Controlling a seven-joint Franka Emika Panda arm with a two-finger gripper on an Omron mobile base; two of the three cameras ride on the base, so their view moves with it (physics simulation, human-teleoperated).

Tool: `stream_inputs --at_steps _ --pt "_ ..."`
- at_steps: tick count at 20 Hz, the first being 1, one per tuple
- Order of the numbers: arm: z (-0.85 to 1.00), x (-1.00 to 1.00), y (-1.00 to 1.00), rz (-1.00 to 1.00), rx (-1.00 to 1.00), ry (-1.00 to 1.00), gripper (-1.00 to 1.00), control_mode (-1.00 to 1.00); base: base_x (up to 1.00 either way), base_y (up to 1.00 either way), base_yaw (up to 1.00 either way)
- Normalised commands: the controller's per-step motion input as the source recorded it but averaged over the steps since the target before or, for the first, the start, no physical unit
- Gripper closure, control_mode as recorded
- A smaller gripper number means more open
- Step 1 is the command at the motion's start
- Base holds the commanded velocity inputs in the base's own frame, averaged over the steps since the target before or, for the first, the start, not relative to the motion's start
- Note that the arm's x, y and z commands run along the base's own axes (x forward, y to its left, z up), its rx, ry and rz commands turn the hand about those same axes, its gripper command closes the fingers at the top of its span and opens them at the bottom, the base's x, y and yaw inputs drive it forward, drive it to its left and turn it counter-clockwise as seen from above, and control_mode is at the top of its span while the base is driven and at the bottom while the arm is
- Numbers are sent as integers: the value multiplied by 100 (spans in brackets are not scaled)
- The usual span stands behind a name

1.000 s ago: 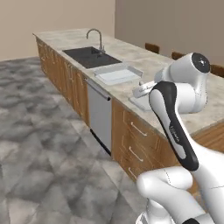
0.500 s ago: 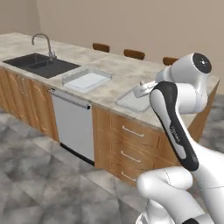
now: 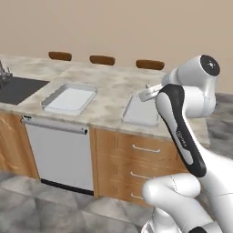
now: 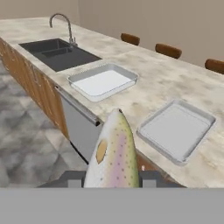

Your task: Place one tomato and one fish in each tupperware on the nearby counter, to pack two identical lunches.

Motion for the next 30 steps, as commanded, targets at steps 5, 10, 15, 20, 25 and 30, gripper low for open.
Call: stream_inputs --at_steps 5,10,15,20,25,30 --pt "0 0 0 0 0 0 100 100 43 100 -61" --pt "0 0 0 0 0 0 100 100 58 92 -58" --pt "0 0 0 0 0 0 100 100 38 100 -58" --pt "0 0 0 0 0 0 100 100 38 100 -48" --pt "0 0 0 0 0 0 100 100 56 71 -8" --pt "0 0 0 0 0 0 100 100 51 28 0"
